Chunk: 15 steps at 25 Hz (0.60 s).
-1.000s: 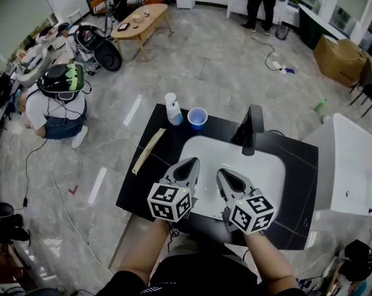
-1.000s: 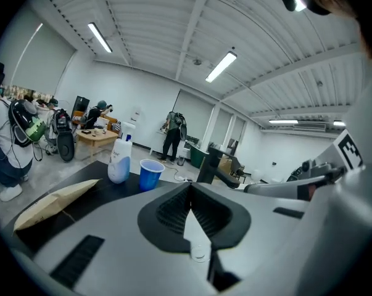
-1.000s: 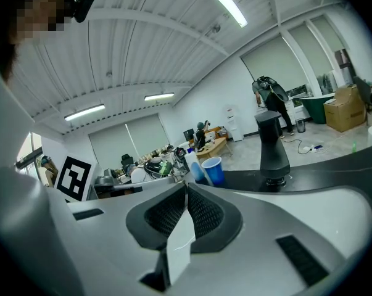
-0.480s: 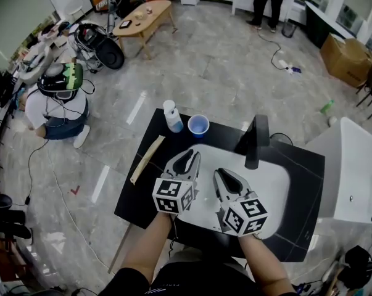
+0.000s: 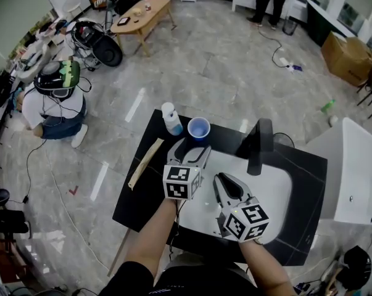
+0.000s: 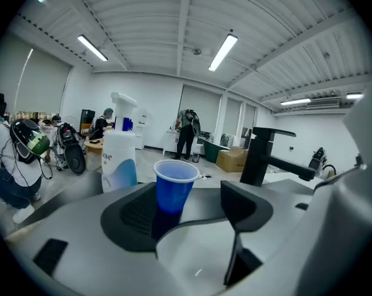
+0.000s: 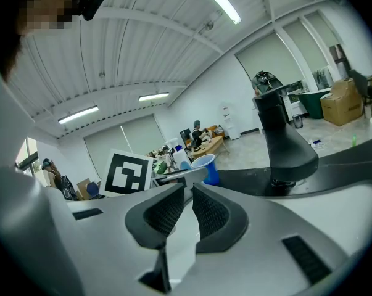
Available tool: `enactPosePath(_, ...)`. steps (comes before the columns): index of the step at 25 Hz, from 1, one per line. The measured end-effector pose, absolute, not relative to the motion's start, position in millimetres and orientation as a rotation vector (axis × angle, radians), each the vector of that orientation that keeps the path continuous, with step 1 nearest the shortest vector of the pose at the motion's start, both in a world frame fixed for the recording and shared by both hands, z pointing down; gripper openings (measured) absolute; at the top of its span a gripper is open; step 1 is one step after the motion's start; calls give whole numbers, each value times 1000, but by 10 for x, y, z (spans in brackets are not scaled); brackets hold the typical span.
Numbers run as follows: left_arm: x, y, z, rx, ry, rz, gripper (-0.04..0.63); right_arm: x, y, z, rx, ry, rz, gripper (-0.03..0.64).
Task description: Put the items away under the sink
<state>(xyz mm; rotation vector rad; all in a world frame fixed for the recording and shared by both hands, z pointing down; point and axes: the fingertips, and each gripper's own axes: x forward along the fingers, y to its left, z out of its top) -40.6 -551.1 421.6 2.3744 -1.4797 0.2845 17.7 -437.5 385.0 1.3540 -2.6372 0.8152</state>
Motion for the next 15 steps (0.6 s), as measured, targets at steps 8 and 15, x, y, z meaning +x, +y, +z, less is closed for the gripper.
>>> enactPosePath(8,-417,-5785,4387,2286,-1510,265,356,178,-4411,3890,1352,-2638,852,40)
enactPosePath(15,-320,-5936,4380,2345,-1504,241,360,206,-4476,3964,1374,-2616,841,40)
